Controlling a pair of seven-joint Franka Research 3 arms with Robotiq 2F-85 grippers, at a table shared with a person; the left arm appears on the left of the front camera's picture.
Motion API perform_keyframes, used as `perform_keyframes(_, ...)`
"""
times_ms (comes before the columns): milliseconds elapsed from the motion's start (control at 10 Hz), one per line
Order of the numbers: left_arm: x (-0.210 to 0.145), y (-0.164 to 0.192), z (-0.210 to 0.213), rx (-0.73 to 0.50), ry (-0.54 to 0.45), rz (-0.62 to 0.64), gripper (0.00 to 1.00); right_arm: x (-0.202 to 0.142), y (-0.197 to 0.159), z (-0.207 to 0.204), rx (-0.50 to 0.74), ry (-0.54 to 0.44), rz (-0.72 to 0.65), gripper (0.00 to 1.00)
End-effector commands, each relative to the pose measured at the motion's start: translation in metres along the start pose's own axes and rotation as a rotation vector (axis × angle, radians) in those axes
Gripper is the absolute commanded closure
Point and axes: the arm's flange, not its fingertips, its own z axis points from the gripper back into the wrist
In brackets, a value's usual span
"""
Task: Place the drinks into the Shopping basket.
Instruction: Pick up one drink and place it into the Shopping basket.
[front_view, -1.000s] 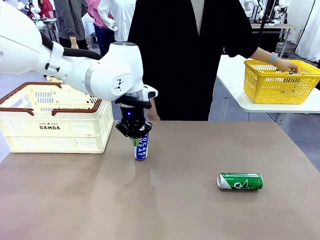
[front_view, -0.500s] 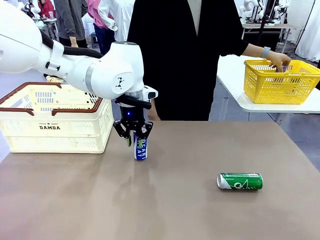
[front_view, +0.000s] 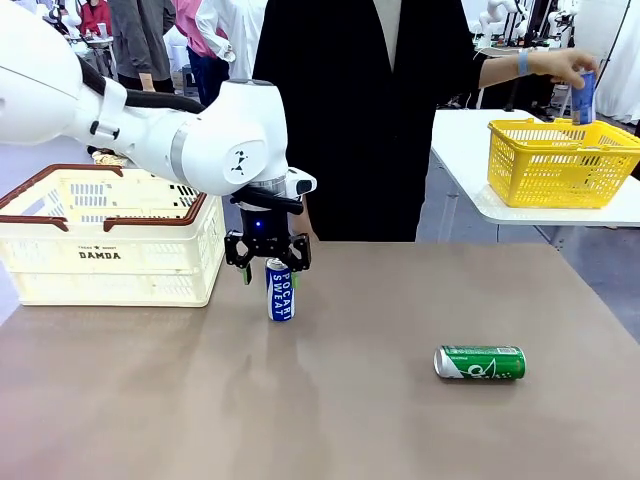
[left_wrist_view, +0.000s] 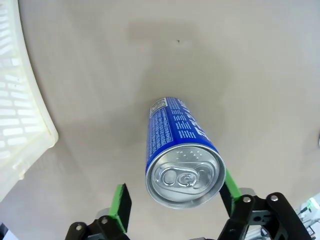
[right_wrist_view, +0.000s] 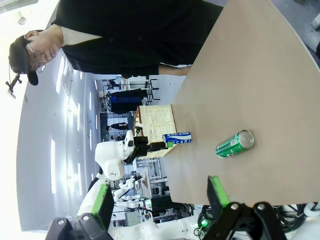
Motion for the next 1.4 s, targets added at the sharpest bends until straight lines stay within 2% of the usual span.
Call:
perform_keyframes(0,-0.003,0.006,0.007,-0.035,-0.011,-0.005,0.0,0.002,0.002,-0.001,0.026,-0.009,0.024,0.0)
perform_keyframes(300,0.002,0.003,0.01,-0.066,-0.08,-0.042,0.0,0.002,0.002,-0.001,0.026,-0.009,0.024,0.0)
perform_keyframes(900,0.014,0.001,-0.007,-0.056,-0.052,-0.031,0.0,0.002,0.002,-0.001,0.026,-0.009,0.024,0.0)
perform_keyframes(1100,0.015,-0.001,-0.008,-0.037,-0.046,-0.037,1.0,0.002,0.002,-0.001,0.026,-0.009,0.024,0.0)
perform_keyframes(1300,0.016,-0.002,-0.009,-0.038,-0.03,-0.04,1.0,0.002,0.002,-0.001,0.026,-0.009,0.024,0.0)
